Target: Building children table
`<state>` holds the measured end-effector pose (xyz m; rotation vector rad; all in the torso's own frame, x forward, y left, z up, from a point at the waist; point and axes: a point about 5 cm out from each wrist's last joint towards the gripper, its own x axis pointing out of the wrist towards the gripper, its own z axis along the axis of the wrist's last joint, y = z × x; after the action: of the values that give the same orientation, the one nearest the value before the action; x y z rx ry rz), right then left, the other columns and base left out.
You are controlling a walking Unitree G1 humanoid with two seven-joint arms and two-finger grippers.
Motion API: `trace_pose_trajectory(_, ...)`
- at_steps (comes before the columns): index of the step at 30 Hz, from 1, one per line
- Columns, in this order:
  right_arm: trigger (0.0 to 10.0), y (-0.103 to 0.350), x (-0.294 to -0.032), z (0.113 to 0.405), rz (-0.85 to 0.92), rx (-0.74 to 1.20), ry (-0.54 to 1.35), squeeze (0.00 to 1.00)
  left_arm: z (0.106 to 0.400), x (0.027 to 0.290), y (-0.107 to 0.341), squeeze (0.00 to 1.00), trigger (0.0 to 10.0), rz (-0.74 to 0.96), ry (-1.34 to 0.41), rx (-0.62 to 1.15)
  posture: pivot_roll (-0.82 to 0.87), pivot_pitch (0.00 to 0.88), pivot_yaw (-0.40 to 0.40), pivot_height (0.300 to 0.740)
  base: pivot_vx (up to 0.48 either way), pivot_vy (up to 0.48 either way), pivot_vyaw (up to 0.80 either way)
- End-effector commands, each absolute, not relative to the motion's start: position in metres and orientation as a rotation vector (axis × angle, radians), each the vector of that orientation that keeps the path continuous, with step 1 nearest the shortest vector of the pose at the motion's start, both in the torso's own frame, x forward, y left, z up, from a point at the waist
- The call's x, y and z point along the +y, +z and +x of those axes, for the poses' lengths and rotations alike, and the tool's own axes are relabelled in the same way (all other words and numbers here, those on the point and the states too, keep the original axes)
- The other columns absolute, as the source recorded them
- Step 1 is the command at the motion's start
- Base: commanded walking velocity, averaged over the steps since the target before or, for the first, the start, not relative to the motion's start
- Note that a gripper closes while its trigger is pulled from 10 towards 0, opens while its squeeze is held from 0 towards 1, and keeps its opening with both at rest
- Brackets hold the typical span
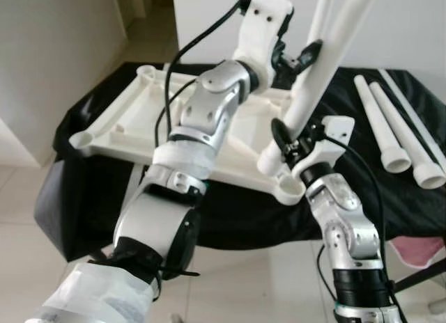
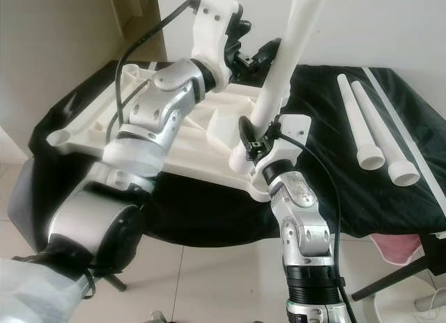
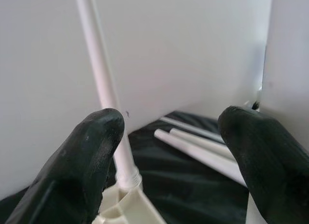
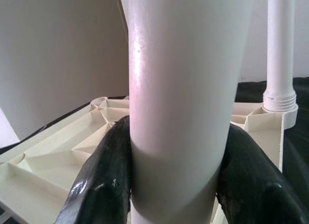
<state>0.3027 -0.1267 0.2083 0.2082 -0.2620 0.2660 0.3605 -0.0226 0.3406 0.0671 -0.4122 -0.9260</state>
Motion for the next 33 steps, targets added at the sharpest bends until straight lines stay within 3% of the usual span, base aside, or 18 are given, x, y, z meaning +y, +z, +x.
trace_pose_trajectory(1, 10.0, 0.205, -0.114, 0.304, 0.200, -0.226, 0.316, 0.00, 0.343, -0.043, 0.360, 0.00, 10.0, 0.067, -1.014, -0.489, -0.09, 0.028, 0.015, 0.740, 0.000, 0.000, 0.00)
trace_pose_trajectory(17, 10.0, 0.205, -0.116, 0.306, 0.194, -0.238, 0.309, 0.00, 0.343, -0.051, 0.367, 0.00, 10.0, 0.067, -1.006, -0.514, -0.08, 0.022, 0.016, 0.740, 0.000, 0.000, 0.00)
trace_pose_trajectory(20, 10.0, 0.209, -0.118, 0.305, 0.193, -0.257, 0.289, 0.00, 0.368, -0.032, 0.340, 0.00, 10.0, 0.150, -0.860, -0.436, -0.09, 0.024, 0.015, 0.740, 0.000, 0.000, 0.00)
trace_pose_trajectory(33, 10.0, 0.213, -0.124, 0.302, 0.203, -0.272, 0.248, 0.00, 0.377, -0.009, 0.305, 0.00, 10.0, 0.038, -0.801, -0.329, -0.09, 0.029, 0.006, 0.740, 0.000, 0.000, 0.00)
